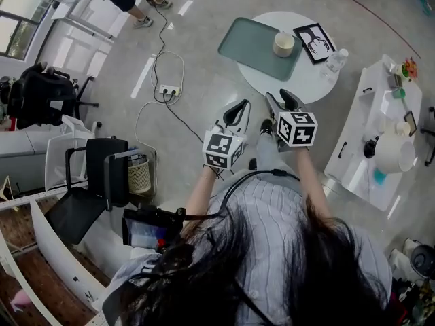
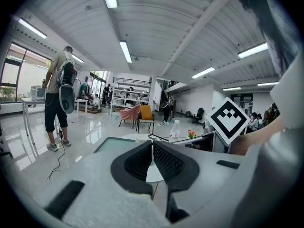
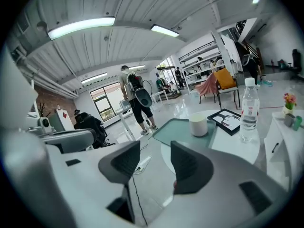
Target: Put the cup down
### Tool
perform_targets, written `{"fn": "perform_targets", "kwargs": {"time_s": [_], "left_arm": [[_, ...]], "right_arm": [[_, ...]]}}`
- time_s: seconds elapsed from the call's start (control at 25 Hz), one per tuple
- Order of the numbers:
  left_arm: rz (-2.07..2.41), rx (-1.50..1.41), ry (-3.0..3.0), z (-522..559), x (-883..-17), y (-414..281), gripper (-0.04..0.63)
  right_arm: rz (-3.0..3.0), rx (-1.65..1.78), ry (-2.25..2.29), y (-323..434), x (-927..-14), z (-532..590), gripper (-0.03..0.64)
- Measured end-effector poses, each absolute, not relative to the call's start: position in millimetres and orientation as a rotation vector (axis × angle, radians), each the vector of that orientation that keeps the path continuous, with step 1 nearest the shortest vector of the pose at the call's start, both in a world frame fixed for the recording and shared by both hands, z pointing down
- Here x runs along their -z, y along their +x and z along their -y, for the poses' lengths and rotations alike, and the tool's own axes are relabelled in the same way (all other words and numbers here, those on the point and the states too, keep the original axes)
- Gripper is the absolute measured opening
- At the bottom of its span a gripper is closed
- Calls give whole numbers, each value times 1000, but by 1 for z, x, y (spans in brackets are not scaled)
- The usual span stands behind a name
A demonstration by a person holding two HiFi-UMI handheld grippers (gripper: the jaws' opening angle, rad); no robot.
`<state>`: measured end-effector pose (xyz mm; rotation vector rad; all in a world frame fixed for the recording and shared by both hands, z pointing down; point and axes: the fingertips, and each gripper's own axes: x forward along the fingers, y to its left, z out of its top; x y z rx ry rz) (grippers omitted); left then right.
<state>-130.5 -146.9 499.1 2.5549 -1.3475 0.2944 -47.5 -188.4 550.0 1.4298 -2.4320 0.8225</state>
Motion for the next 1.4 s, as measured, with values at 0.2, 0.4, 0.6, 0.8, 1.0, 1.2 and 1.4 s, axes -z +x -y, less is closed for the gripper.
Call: {"fn": "perform_targets", "kwargs": {"time_s": [0.2, 0.4, 0.6, 0.8, 1.0, 1.2, 1.4], "left_arm": [[1350, -241, 2537, 119, -497, -129, 18], [1343, -197, 2528, 99, -497, -121, 17], [1328, -180, 2525, 83, -495, -114, 18], [1307, -208, 2535, 70, -499, -98, 17], [1318, -219, 2534, 64, -499, -89, 17], [1359, -170, 2526, 60, -483, -76, 18], [1391, -152, 2526, 42, -471, -51, 18]], "right_arm": [[2425, -748, 1382, -48, -544, 150, 210], [2413, -713, 1352, -48, -541, 124, 181], [2421, -709, 1353, -46, -529, 102, 161], [2427, -710, 1338, -37, -527, 92, 143], [2433, -718, 1317, -31, -528, 84, 128], [2456, -704, 1270, -21, -523, 74, 120], [2490, -708, 1229, -3, -516, 49, 112]]}}
